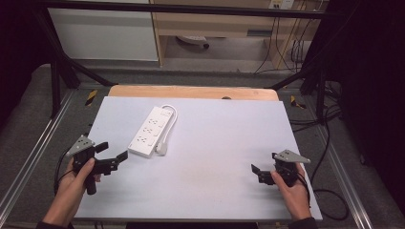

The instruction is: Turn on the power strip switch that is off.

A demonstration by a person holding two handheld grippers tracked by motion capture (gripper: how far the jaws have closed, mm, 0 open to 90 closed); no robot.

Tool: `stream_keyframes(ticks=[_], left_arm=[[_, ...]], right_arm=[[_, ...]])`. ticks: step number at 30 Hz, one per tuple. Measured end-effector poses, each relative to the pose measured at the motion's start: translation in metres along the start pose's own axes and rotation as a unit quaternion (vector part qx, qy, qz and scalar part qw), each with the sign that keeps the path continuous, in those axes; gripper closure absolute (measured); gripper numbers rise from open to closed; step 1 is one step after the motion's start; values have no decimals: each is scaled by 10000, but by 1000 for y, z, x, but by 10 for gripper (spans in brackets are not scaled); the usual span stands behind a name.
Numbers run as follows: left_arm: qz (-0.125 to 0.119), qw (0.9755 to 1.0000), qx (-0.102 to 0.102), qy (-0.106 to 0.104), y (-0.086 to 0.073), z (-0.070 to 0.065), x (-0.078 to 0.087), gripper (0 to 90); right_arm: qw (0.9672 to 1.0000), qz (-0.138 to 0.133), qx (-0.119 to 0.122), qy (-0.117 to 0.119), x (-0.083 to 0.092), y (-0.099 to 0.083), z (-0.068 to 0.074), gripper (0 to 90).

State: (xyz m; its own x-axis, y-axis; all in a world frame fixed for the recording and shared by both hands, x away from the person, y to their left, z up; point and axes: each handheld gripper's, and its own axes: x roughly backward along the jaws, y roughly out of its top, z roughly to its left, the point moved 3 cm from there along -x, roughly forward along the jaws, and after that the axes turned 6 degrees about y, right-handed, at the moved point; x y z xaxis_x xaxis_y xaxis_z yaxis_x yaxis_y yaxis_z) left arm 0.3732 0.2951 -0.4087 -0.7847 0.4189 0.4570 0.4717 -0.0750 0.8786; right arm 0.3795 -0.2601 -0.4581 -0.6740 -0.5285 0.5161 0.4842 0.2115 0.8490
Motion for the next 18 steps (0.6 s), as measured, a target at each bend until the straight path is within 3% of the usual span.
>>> stream_keyframes(ticks=[9,13,18], left_arm=[[132,9999,9,-39,-31,-6,3,75],[328,9995,-18,-14,-47,-11,2,81],[479,9981,-387,74,-56,-17,4,84]], right_arm=[[10000,43,9,-35,-2,-1,-1,25],[9999,78,-29,-92,-4,-1,-2,24],[9993,319,-75,-182,-16,-5,-6,23]])
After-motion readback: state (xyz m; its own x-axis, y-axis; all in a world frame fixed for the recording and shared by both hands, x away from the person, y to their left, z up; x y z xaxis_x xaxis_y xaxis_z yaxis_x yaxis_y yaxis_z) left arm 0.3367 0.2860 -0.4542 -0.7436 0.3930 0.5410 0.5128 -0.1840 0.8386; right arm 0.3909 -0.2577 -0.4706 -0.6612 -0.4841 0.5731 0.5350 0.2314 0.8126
